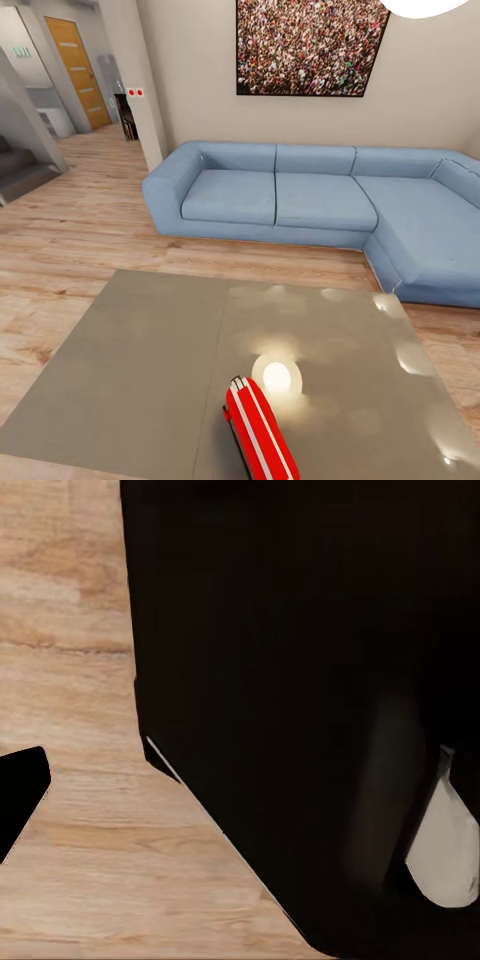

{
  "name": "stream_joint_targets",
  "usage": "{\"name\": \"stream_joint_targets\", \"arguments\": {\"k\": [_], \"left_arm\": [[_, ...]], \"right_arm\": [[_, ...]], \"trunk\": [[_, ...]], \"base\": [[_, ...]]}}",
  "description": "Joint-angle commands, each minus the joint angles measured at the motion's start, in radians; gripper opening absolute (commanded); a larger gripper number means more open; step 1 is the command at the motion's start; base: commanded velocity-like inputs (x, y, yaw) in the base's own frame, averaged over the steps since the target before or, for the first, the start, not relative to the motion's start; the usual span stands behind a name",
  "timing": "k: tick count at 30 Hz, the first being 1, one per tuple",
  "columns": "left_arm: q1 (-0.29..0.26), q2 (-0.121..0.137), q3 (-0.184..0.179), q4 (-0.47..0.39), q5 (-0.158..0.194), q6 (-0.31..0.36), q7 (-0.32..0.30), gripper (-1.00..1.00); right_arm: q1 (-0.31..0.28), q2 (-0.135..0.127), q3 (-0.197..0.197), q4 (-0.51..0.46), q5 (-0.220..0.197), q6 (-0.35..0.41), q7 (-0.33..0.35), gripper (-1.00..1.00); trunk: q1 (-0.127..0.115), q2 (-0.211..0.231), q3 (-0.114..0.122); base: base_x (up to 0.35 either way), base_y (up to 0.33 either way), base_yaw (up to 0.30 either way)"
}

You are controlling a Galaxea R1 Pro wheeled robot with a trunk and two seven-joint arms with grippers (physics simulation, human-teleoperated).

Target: Turn on the radio receiver that's on the table in the living room.

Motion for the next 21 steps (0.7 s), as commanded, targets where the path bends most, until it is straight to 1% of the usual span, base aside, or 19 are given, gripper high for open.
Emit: {"name": "stream_joint_targets", "arguments": {"k": [1, 4, 8, 11, 21], "left_arm": [[0.000, 0.000, 0.000, -0.009, 0.000, 0.000, 0.000, 1.00], [0.000, 0.001, 0.000, -0.037, 0.004, 0.001, 0.000, 1.00], [0.000, 0.001, 0.000, -0.093, 0.014, 0.007, -0.001, 1.00], [0.000, 0.001, 0.000, -0.124, 0.019, 0.010, -0.001, 1.00], [0.000, 0.002, 0.000, -0.174, 0.020, 0.011, -0.004, 1.00]], "right_arm": [[0.000, 0.000, 0.000, -0.007, 0.000, 0.000, 0.000, 1.00], [0.000, -0.004, 0.001, -0.034, 0.000, 0.000, 0.002, 1.00], [0.000, -0.019, 0.000, -0.079, 0.000, 0.000, 0.004, 1.00], [0.000, -0.025, 0.000, -0.103, 0.000, 0.000, 0.006, 1.00], [0.000, -0.029, 0.000, -0.138, 0.004, 0.008, 0.008, 1.00]], "trunk": [[0.000, 0.000, 0.000], [0.000, 0.000, 0.000], [0.000, 0.000, 0.000], [0.000, 0.000, 0.000], [0.000, 0.000, 0.000]], "base": [[0.000, 0.000, 0.000], [0.000, 0.000, 0.000], [0.000, 0.000, 0.000], [0.000, 0.000, 0.000], [0.000, 0.000, 0.000]]}}
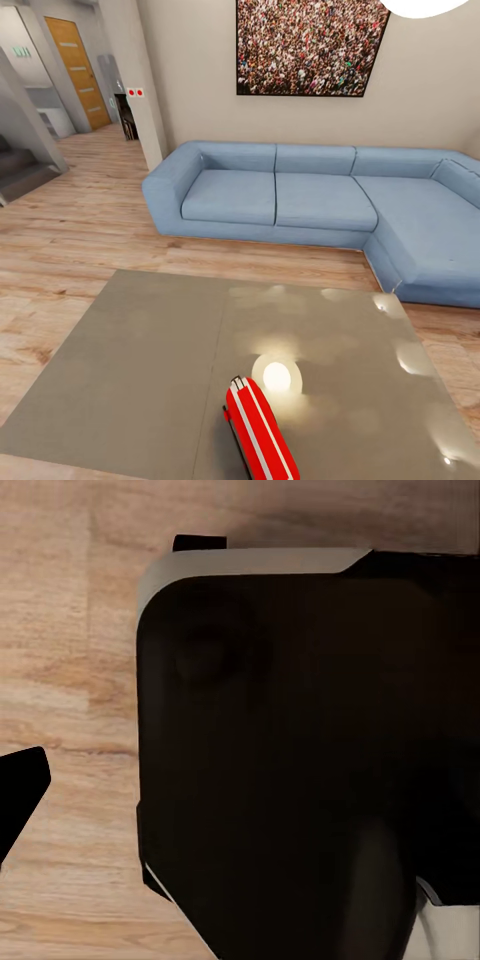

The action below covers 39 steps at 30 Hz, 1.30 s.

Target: Turn on the radio receiver that's on the table in the living room.

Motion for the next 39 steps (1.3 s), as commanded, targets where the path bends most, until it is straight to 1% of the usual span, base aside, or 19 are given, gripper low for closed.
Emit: {"name": "stream_joint_targets", "arguments": {"k": [1, 3, 6, 8, 10, 15, 16, 18, 22, 28, 32, 36, 39], "left_arm": [[-0.006, -0.006, 0.000, -0.006, 0.006, -0.006, -0.006, 1.00], [-0.012, -0.016, 0.000, -0.017, 0.009, -0.017, -0.012, 1.00], [-0.013, -0.017, 0.000, -0.034, 0.007, -0.028, -0.012, 1.00], [-0.019, -0.029, 0.000, -0.046, 0.010, -0.024, -0.014, 1.00], [-0.022, -0.040, 0.002, -0.057, 0.015, -0.019, -0.017, 1.00], [-0.025, -0.068, 0.003, -0.085, 0.016, -0.015, -0.019, 1.00], [-0.025, -0.070, 0.003, -0.091, 0.015, -0.015, -0.019, 1.00], [-0.025, -0.070, 0.004, -0.102, 0.015, -0.015, -0.019, 1.00], [-0.025, -0.070, 0.004, -0.124, 0.015, -0.015, -0.019, 1.00], [-0.025, -0.063, 0.005, -0.158, 0.024, -0.006, -0.019, 1.00], [-0.025, -0.058, 0.005, -0.180, 0.042, 0.017, -0.019, 1.00], [-0.025, -0.043, 0.004, -0.203, 0.063, 0.039, -0.020, 1.00], [-0.025, -0.026, 0.004, -0.220, 0.080, 0.056, -0.024, 1.00]], "right_arm": [[0.006, -0.005, -0.006, 0.006, -0.006, -0.006, -0.006, 1.00], [0.015, -0.005, -0.017, 0.017, -0.017, -0.017, -0.008, 1.00], [0.019, -0.005, -0.035, 0.034, -0.028, -0.034, -0.007, 1.00], [0.021, -0.002, -0.024, 0.045, -0.019, -0.045, -0.006, 1.00], [0.023, 0.004, -0.013, 0.034, -0.007, -0.049, -0.006, 1.00], [0.023, 0.004, 0.016, 0.006, 0.021, -0.042, -0.006, 1.00], [0.023, 0.004, 0.021, 0.000, 0.026, -0.041, -0.006, 1.00], [0.023, 0.003, 0.033, -0.011, 0.035, -0.039, -0.005, 1.00], [0.023, -0.001, 0.052, -0.034, 0.038, -0.026, -0.005, 1.00], [0.023, -0.008, 0.050, -0.068, 0.039, 0.008, -0.006, 1.00], [0.023, -0.009, 0.044, -0.090, 0.037, 0.030, -0.006, 1.00], [0.023, -0.009, 0.043, -0.112, 0.036, 0.052, -0.007, 1.00], [0.023, -0.011, 0.043, -0.129, 0.036, 0.069, -0.008, 1.00]], "trunk": [[0.000, 0.000, 0.000], [0.000, 0.000, 0.000], [0.000, 0.000, 0.000], [0.000, 0.000, 0.000], [0.000, 0.000, 0.000], [0.000, 0.000, 0.000], [0.000, 0.000, 0.000], [0.000, 0.000, 0.000], [0.000, 0.000, 0.000], [0.000, 0.000, 0.000], [0.000, 0.000, 0.000], [0.000, 0.000, 0.000], [0.000, 0.000, 0.000]], "base": [[0.000, 0.000, 0.000], [0.000, 0.000, 0.000], [0.000, 0.000, 0.000], [0.000, 0.000, 0.000], [0.000, 0.000, 0.000], [0.000, 0.000, 0.000], [0.000, 0.000, 0.000], [0.000, 0.000, 0.000], [0.000, 0.000, 0.000], [0.000, 0.000, 0.000], [0.000, 0.000, 0.000], [0.000, 0.000, 0.000], [0.000, 0.000, 0.000]]}}
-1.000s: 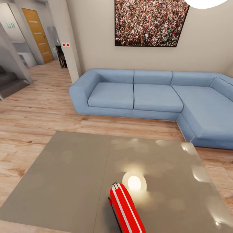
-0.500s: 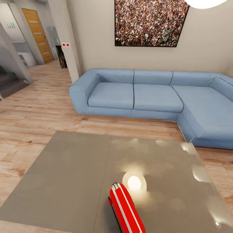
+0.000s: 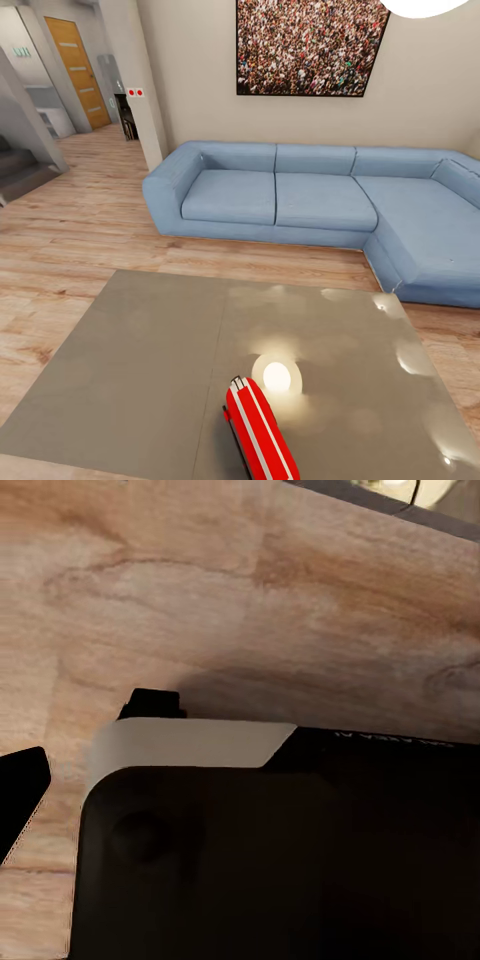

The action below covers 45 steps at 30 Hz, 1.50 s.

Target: Turn on the radio receiver that's on the table in the living room.

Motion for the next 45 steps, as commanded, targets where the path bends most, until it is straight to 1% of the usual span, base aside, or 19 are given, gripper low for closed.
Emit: {"name": "stream_joint_targets", "arguments": {"k": [1, 4, 8, 10, 13, 16, 18, 22, 24, 29, 34, 35, 36, 37, 38, 39, 40, 41, 45], "left_arm": [[0.000, 0.005, 0.000, -0.350, 0.019, 0.143, 0.000, 1.00], [0.000, 0.022, 0.000, -0.399, 0.043, 0.170, -0.001, 1.00], [0.001, 0.067, 0.000, -0.490, 0.103, 0.226, -0.001, 1.00], [0.000, 0.077, 0.000, -0.520, 0.121, 0.251, -0.001, 1.00], [0.001, 0.093, -0.001, -0.610, 0.147, 0.338, -0.001, 1.00], [0.000, 0.097, -0.001, -0.691, 0.152, 0.406, -0.001, 1.00], [-0.001, 0.098, -0.001, -0.757, 0.151, 0.452, 0.000, 1.00], [-0.001, 0.103, -0.001, -0.805, 0.146, 0.484, 0.001, 1.00], [-0.001, 0.126, -0.001, -0.851, 0.140, 0.526, -0.001, 1.00], [-0.001, 0.148, -0.009, -0.877, 0.134, 0.550, -0.017, 1.00], [-0.002, 0.150, -0.017, -0.886, 0.081, 0.549, -0.131, 1.00], [-0.003, 0.149, -0.020, -0.888, 0.056, 0.548, -0.169, 1.00], [-0.003, 0.148, -0.021, -0.890, 0.024, 0.549, -0.200, 1.00], [-0.004, 0.146, -0.022, -0.890, 0.005, 0.550, -0.212, 1.00], [-0.004, 0.143, -0.022, -0.890, -0.030, 0.554, -0.229, 1.00], [-0.005, 0.142, -0.022, -0.891, -0.045, 0.556, -0.235, 1.00], [-0.005, 0.140, -0.023, -0.891, -0.080, 0.560, -0.247, 1.00], [-0.005, 0.139, -0.023, -0.891, -0.095, 0.565, -0.251, 1.00], [-0.005, 0.137, -0.023, -0.890, -0.115, 0.583, -0.256, 1.00]], "right_arm": [[0.000, 0.000, -0.001, -0.841, 0.000, 0.538, 0.000, 1.00], [0.000, -0.006, -0.004, -0.910, 0.000, 0.584, 0.000, 1.00], [-0.001, -0.012, -0.014, -1.010, 0.001, 0.666, 0.000, 1.00], [-0.002, -0.013, -0.015, -1.040, 0.002, 0.690, -0.001, 1.00], [-0.021, -0.007, -0.011, -1.115, 0.003, 0.766, -0.001, 1.00], [-0.084, 0.014, -0.005, -1.135, -0.002, 0.851, 0.000, 1.00], [-0.143, 0.034, 0.019, -1.143, -0.002, 0.923, 0.002, 1.00], [-0.187, 0.051, 0.056, -1.145, -0.002, 0.965, 0.003, 1.00], [-0.214, 0.061, 0.082, -1.146, -0.002, 0.985, 0.003, 1.00], [-0.225, 0.065, 0.094, -1.149, -0.002, 0.998, 0.003, 1.00], [-0.228, 0.066, 0.102, -1.150, -0.003, 1.002, 0.005, 1.00], [-0.228, 0.066, 0.114, -1.150, -0.003, 1.002, 0.005, 1.00], [-0.228, 0.066, 0.134, -1.150, -0.003, 1.003, 0.005, 1.00], [-0.228, 0.066, 0.147, -1.150, -0.003, 1.003, 0.006, 1.00], [-0.228, 0.066, 0.177, -1.149, -0.003, 1.005, 0.006, 1.00], [-0.228, 0.066, 0.191, -1.148, -0.005, 1.007, 0.006, 1.00], [-0.228, 0.067, 0.233, -1.147, -0.007, 1.013, 0.005, 1.00], [-0.229, 0.067, 0.256, -1.148, -0.006, 1.020, 0.005, 1.00], [-0.229, 0.075, 0.314, -1.148, -0.005, 1.051, 0.003, 1.00]], "trunk": [[0.000, 0.000, 0.000], [0.000, 0.000, 0.000], [0.000, 0.000, 0.000], [0.000, 0.000, 0.000], [0.000, 0.000, 0.000], [0.000, 0.000, 0.000], [0.000, 0.000, 0.000], [0.000, 0.000, 0.000], [0.000, 0.000, 0.000], [0.000, 0.000, 0.000], [0.000, 0.000, 0.000], [0.000, 0.000, 0.000], [0.000, 0.000, 0.000], [0.000, 0.000, 0.000], [0.000, 0.000, 0.000], [0.000, 0.000, 0.000], [0.000, 0.000, 0.000], [0.000, 0.000, 0.000], [0.000, 0.000, 0.000]], "base": [[0.000, 0.000, 0.000], [0.000, 0.000, 0.000], [0.000, 0.000, 0.000], [0.000, 0.000, 0.000], [0.000, 0.000, 0.000], [0.000, 0.000, 0.000], [0.000, 0.000, 0.000], [0.000, 0.000, 0.000], [0.000, 0.000, 0.000], [0.000, 0.000, 0.000], [0.000, 0.000, 0.000], [0.000, 0.000, 0.000], [0.000, 0.000, 0.000], [0.000, 0.000, 0.000], [0.000, 0.000, 0.000], [0.000, 0.000, 0.000], [0.000, 0.000, 0.000], [0.000, 0.000, 0.000], [0.000, 0.000, 0.000]]}}
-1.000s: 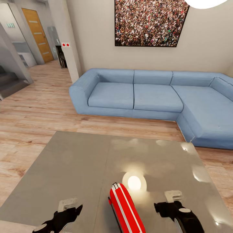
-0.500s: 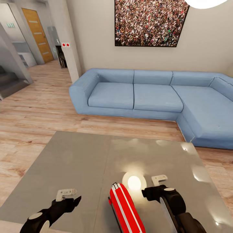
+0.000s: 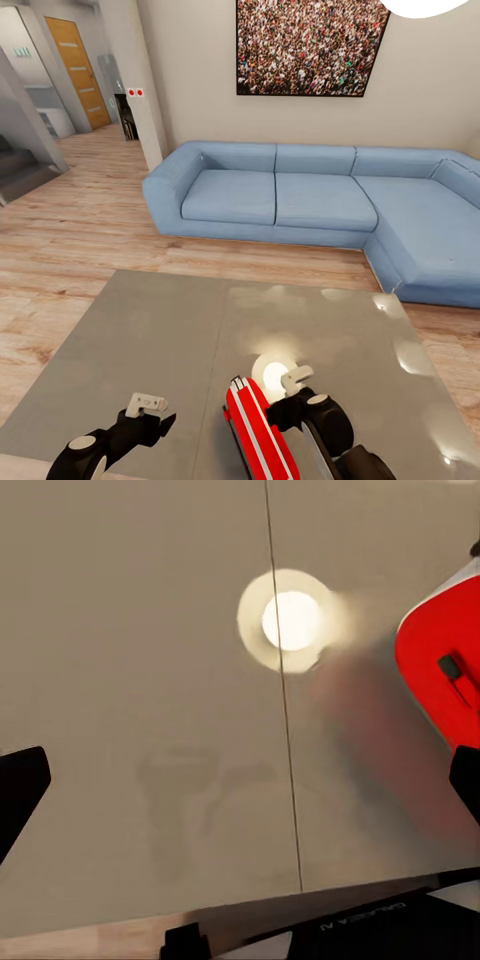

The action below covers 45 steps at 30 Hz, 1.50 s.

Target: Turn on the radio receiver that's on the table in the living room.

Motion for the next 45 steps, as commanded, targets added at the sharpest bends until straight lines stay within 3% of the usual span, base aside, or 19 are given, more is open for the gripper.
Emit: {"name": "stream_joint_targets", "arguments": {"k": [1, 5, 6, 13, 45], "left_arm": [[0.000, 0.000, 0.000, 0.000, -0.003, 0.003, 0.000, 1.00], [0.000, 0.000, 0.000, 0.001, -0.007, 0.007, 0.000, 1.00], [0.000, 0.000, 0.000, 0.001, -0.008, 0.008, 0.001, 1.00], [0.000, 0.000, 0.001, 0.004, -0.009, 0.008, 0.002, 1.00], [-0.002, 0.002, 0.005, 0.008, -0.002, 0.005, 0.003, 1.00]], "right_arm": [[0.000, 0.011, 0.016, 0.000, 0.001, 0.000, -0.003, 1.00], [0.000, 0.063, 0.068, 0.005, 0.006, 0.000, -0.013, 1.00], [0.000, 0.090, 0.085, 0.008, 0.011, 0.000, -0.026, 1.00], [0.000, 0.155, 0.101, 0.012, 0.015, 0.000, -0.078, 1.00], [0.005, 0.151, 0.072, 0.029, 0.000, 0.000, -0.081, 1.00]], "trunk": [[0.000, 0.000, 0.000], [0.000, 0.000, 0.000], [0.000, 0.000, 0.000], [0.000, 0.000, 0.000], [0.000, 0.000, 0.000]], "base": [[0.000, 0.000, 0.000], [0.000, 0.000, 0.000], [0.000, 0.000, 0.000], [0.000, 0.000, 0.000], [0.000, 0.000, 0.000]]}}
